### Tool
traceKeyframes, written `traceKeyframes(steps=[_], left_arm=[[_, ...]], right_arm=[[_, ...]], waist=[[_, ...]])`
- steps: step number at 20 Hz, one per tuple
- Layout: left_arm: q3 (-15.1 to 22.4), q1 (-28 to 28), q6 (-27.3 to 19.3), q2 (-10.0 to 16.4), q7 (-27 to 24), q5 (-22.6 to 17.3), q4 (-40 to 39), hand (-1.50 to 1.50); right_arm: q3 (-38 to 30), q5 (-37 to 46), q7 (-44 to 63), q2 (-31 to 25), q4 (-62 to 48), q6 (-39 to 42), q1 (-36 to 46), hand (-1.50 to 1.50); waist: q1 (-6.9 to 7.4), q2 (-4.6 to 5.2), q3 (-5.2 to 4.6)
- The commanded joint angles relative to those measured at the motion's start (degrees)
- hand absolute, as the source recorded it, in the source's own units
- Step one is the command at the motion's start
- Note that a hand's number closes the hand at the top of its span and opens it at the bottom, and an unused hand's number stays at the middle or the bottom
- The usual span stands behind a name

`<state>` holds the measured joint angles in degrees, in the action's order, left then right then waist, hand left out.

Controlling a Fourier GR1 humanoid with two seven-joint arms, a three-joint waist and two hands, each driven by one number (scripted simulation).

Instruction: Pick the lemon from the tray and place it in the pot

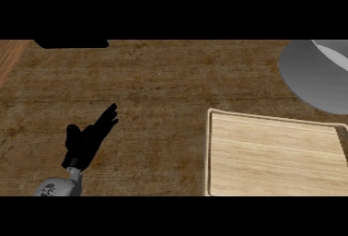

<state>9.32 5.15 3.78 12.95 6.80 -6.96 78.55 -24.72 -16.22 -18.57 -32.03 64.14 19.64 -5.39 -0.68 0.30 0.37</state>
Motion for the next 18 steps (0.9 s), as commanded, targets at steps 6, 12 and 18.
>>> traceKeyframes(steps=[6, 12, 18], left_arm=[[1.33, 2.97, -1.21, -1.98, 1.67, 1.64, -0.73, 0.0], [1.77, 0.49, -0.01, -2.38, -0.79, 2.2, -2.41, 0.0], [0.35, -1.27, 1.49, -0.68, 0.62, 1.54, 1.11, 0.0]], right_arm=[[-8.29, 6.51, -19.19, -14.86, -25.49, 0.92, 6.1, 1.5], [-5.53, 13.93, -26.69, -19.03, -37.12, -5.2, 14.11, 1.5], [-3.6, 18.47, -29.64, -23.29, -41.81, -9.71, 20.2, 1.5]], waist=[[1.98, 0.36, 0.13], [2.45, 0.28, -0.03], [2.02, -0.04, -0.19]])
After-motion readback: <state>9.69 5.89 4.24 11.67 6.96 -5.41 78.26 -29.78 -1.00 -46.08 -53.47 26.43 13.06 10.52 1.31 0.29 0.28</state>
